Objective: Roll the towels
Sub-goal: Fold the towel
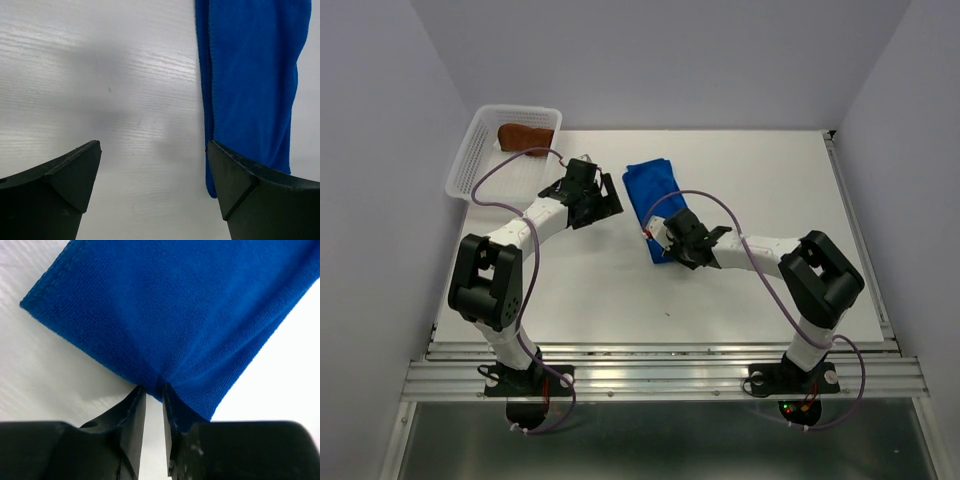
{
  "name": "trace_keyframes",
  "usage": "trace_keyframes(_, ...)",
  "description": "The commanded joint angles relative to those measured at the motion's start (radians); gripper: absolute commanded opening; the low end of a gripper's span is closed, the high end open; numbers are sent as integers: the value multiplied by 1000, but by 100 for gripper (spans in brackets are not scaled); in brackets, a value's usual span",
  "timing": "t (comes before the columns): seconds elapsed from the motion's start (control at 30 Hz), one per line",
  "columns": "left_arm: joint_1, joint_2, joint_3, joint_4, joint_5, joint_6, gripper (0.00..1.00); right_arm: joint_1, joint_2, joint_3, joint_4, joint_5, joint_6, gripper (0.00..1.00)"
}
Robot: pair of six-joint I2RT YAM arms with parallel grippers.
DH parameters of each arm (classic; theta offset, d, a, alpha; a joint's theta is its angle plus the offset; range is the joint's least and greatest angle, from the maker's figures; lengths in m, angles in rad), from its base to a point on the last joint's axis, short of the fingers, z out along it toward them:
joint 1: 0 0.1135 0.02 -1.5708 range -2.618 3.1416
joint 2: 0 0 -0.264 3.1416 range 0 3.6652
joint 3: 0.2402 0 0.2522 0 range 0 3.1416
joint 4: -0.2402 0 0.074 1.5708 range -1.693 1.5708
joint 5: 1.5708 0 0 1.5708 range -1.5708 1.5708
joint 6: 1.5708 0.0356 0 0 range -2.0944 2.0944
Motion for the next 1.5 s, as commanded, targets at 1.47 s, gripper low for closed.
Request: trace_keyframes(1.47,-65,-239,-244,51,267,143,99,-203,306,695,-698,-713,-42,7)
